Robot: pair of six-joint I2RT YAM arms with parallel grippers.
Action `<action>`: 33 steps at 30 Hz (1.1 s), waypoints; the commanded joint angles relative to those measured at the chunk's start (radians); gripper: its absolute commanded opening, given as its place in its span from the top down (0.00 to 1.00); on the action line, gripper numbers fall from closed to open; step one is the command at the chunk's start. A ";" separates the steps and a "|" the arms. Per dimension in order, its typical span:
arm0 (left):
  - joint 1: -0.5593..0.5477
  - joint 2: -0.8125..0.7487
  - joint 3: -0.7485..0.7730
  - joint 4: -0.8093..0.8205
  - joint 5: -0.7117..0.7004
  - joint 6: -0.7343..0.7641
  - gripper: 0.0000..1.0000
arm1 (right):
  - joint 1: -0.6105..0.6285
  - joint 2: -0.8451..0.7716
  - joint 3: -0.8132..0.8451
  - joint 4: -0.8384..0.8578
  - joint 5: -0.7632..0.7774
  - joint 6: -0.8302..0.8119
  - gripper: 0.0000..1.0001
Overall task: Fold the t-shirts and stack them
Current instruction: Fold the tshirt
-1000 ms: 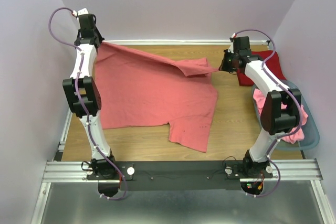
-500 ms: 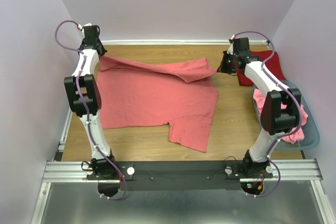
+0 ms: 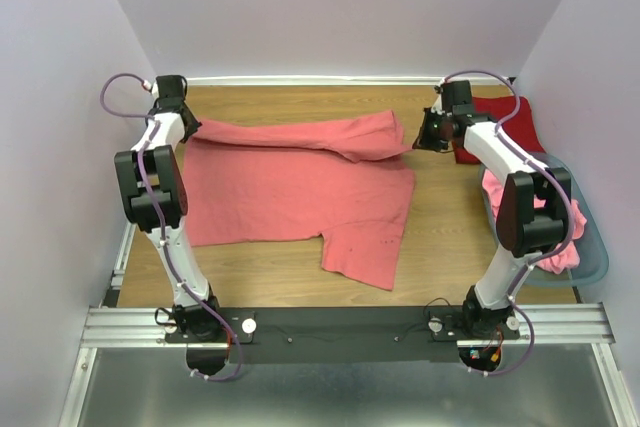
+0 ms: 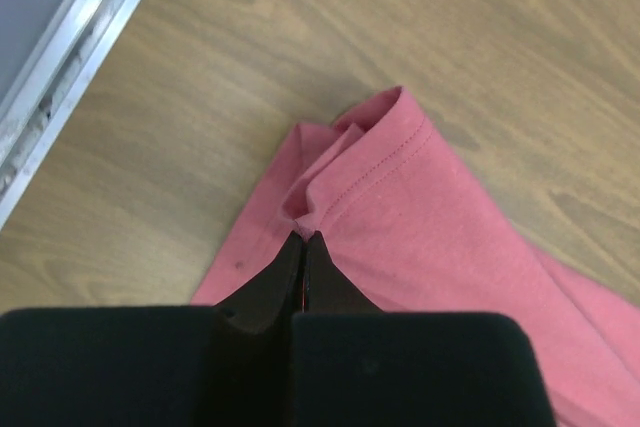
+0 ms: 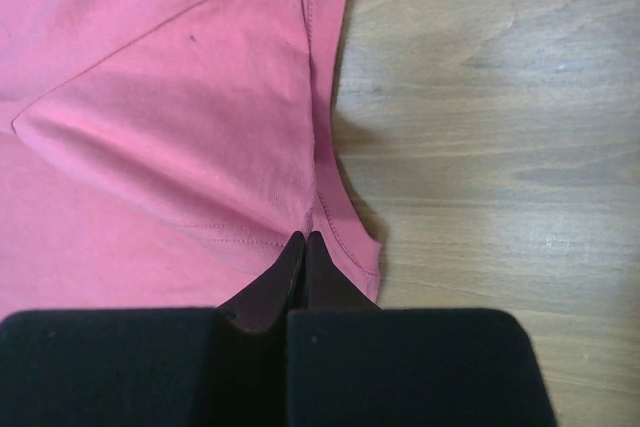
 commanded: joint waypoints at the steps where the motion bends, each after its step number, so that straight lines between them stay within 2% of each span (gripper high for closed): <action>1: 0.008 -0.095 -0.089 0.047 -0.036 -0.069 1.00 | -0.003 0.005 -0.041 -0.019 0.003 0.015 0.99; 11: 0.032 -0.185 -0.246 0.049 -0.099 -0.209 1.00 | -0.003 0.020 -0.067 -0.020 -0.012 0.027 0.99; 12: 0.035 -0.192 -0.264 0.050 -0.095 -0.213 0.98 | -0.003 0.019 -0.067 -0.025 -0.014 0.027 0.98; 13: 0.038 -0.204 -0.273 0.050 -0.090 -0.226 0.93 | -0.003 0.016 -0.067 -0.026 -0.020 0.027 0.92; 14: 0.037 -0.212 -0.290 0.050 -0.087 -0.230 0.86 | -0.002 0.008 -0.067 -0.029 -0.026 0.023 0.76; 15: 0.040 -0.216 -0.298 0.050 -0.082 -0.236 0.77 | -0.003 0.002 -0.064 -0.031 -0.035 0.020 0.69; 16: 0.040 -0.234 -0.303 0.050 -0.066 -0.238 0.52 | -0.003 -0.004 -0.061 -0.036 -0.045 0.018 0.63; 17: 0.038 -0.245 -0.315 0.049 -0.061 -0.238 0.42 | 0.001 -0.024 -0.052 -0.049 -0.045 0.013 0.49; 19: 0.040 -0.273 -0.329 0.050 -0.047 -0.238 0.21 | 0.009 -0.041 -0.044 -0.068 -0.034 0.006 0.41; 22: 0.038 -0.365 -0.368 0.038 -0.035 -0.240 0.08 | 0.040 -0.073 -0.037 -0.092 -0.003 -0.002 0.35; 25: 0.025 -0.469 -0.460 0.040 -0.021 -0.259 0.07 | 0.096 -0.080 -0.053 -0.092 -0.041 0.019 0.36; 28: -0.034 -0.566 -0.577 0.070 0.002 -0.282 0.11 | 0.191 -0.063 -0.076 -0.080 -0.055 0.058 0.45; 29: -0.049 -0.583 -0.605 0.081 0.013 -0.289 0.13 | 0.237 -0.045 -0.086 -0.073 -0.065 0.081 0.55; 32: -0.130 -0.632 -0.709 0.095 0.027 -0.316 0.27 | 0.277 -0.037 -0.167 -0.005 -0.121 0.151 0.65; 33: -0.150 -0.638 -0.758 0.095 0.027 -0.327 0.34 | 0.280 -0.043 -0.191 0.035 -0.123 0.167 0.67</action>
